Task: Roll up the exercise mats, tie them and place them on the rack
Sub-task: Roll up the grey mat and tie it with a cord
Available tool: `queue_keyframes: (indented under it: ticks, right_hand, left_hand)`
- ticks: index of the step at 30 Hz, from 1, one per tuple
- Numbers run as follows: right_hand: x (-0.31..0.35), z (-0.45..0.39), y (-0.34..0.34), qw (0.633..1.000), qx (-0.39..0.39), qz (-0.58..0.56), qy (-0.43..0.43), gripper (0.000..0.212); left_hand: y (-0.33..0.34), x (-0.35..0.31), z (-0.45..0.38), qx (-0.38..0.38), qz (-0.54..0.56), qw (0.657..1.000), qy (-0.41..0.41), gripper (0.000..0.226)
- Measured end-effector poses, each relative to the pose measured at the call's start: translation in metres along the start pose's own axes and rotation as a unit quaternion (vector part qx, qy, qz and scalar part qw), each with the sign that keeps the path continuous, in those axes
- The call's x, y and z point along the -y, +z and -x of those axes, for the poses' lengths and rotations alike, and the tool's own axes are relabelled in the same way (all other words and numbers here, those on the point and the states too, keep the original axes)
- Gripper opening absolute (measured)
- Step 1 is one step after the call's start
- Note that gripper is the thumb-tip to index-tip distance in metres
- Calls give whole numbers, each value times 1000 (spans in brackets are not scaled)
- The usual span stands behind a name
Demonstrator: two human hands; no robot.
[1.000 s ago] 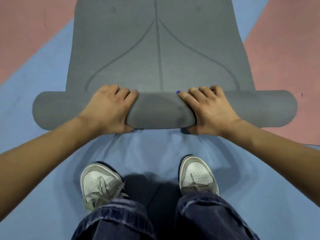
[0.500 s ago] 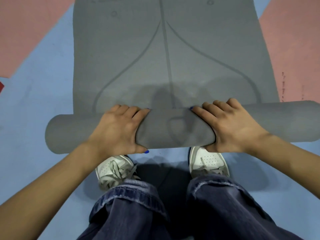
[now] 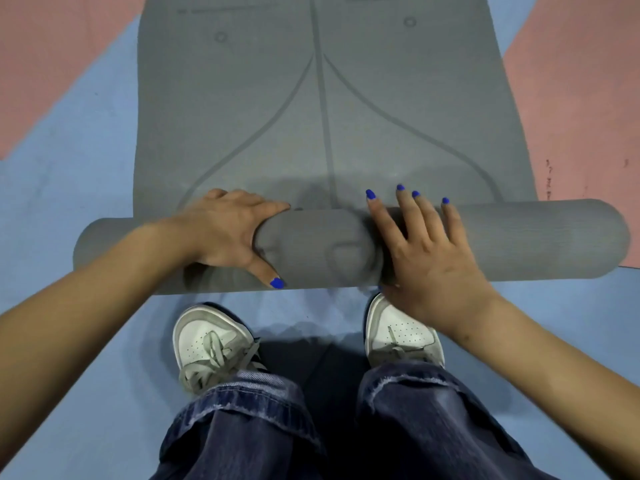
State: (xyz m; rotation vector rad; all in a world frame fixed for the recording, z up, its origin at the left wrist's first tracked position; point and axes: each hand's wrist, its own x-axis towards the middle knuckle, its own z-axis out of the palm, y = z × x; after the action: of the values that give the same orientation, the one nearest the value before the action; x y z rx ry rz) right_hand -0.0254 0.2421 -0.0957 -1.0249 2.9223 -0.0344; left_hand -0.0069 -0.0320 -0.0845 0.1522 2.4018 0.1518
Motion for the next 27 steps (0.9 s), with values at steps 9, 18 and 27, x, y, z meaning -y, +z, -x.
queue_keyframes:
  ticks: [9,18,27]
  right_hand:
    - [15,12,20,998,-5,-63,21,97]
    - [-19,-87,-12,982,172,-70,15,124]
    - [-22,-151,-43,948,308,-1,83,138]
  left_hand:
    - [-22,17,4,-161,42,985,-36,123]
    - [-3,-3,3,-313,-34,948,51,93]
    - [14,-2,-24,-297,-118,947,-45,143]
